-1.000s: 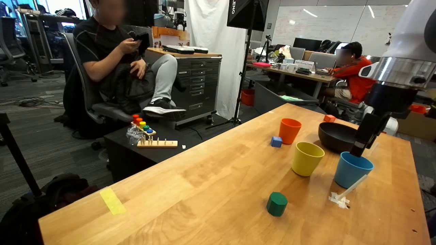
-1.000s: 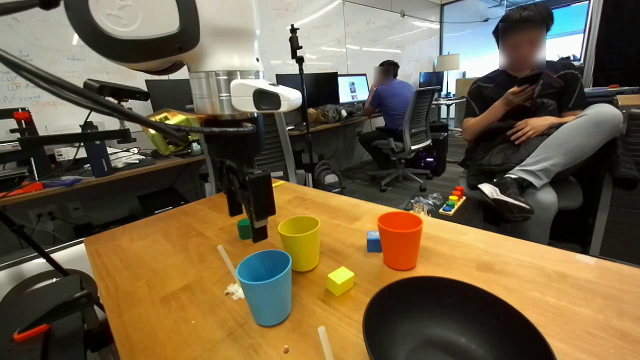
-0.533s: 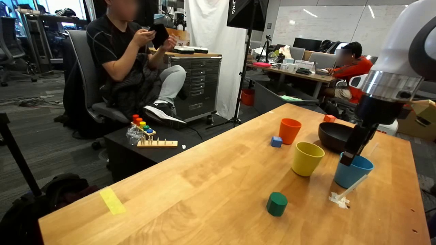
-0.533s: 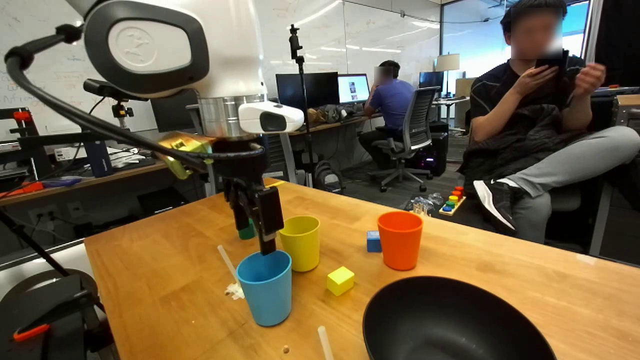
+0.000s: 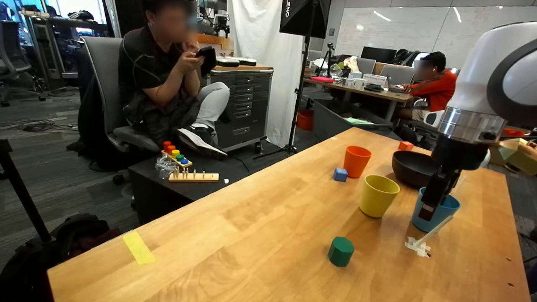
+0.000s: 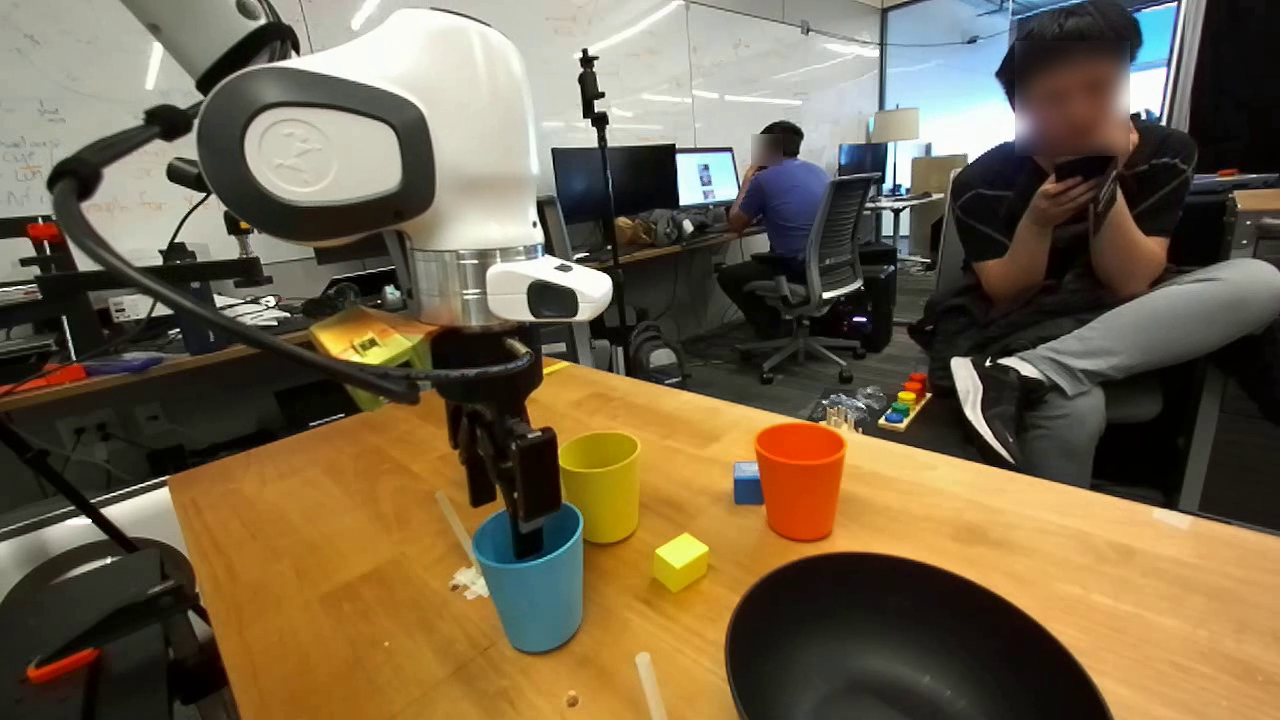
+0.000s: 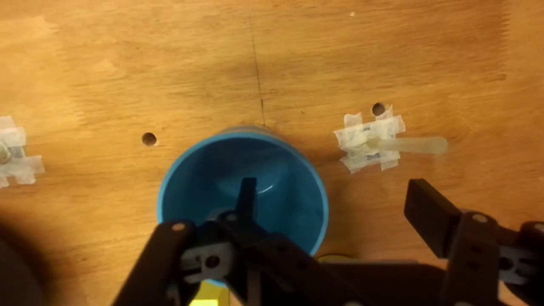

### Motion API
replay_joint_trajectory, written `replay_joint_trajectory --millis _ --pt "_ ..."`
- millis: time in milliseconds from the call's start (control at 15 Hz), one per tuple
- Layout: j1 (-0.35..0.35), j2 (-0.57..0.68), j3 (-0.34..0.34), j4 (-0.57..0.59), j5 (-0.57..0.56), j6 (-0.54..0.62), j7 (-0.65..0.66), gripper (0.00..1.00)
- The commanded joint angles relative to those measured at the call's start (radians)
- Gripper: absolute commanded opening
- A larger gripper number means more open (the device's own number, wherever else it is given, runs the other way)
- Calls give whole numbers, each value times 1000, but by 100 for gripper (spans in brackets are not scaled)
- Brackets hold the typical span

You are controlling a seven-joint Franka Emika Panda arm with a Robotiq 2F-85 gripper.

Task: Stack the three cups on the table

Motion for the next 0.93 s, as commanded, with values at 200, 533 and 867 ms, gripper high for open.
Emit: replay_joint_trajectory --millis 200,533,867 --pt "-35 1 28 11 -14 1 -1 35" --pt "-38 4 31 17 -17 -10 -5 0" --pt "-40 -5 24 19 -55 -7 17 1"
